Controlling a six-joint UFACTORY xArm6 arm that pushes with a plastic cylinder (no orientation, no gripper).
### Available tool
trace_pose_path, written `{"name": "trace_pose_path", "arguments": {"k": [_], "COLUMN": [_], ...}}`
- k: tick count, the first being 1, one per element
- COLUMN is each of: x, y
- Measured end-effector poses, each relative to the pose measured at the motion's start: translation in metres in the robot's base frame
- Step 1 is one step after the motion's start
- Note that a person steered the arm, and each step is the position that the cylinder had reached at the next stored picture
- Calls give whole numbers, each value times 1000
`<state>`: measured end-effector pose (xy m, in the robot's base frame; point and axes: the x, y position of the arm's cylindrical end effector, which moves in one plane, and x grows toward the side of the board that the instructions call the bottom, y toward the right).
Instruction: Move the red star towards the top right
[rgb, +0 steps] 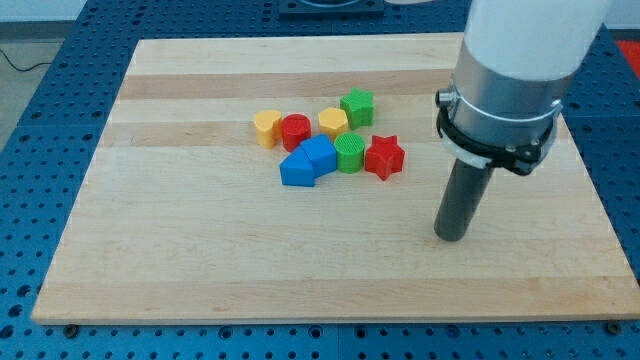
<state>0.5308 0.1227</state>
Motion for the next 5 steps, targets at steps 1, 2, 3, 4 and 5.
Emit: {"name": "trace_pose_path", "arguments": {"k": [1,2,3,4,5], "x": [-27,-35,-38,-66,-101], "y": [10,-24,-75,-73,-39]}}
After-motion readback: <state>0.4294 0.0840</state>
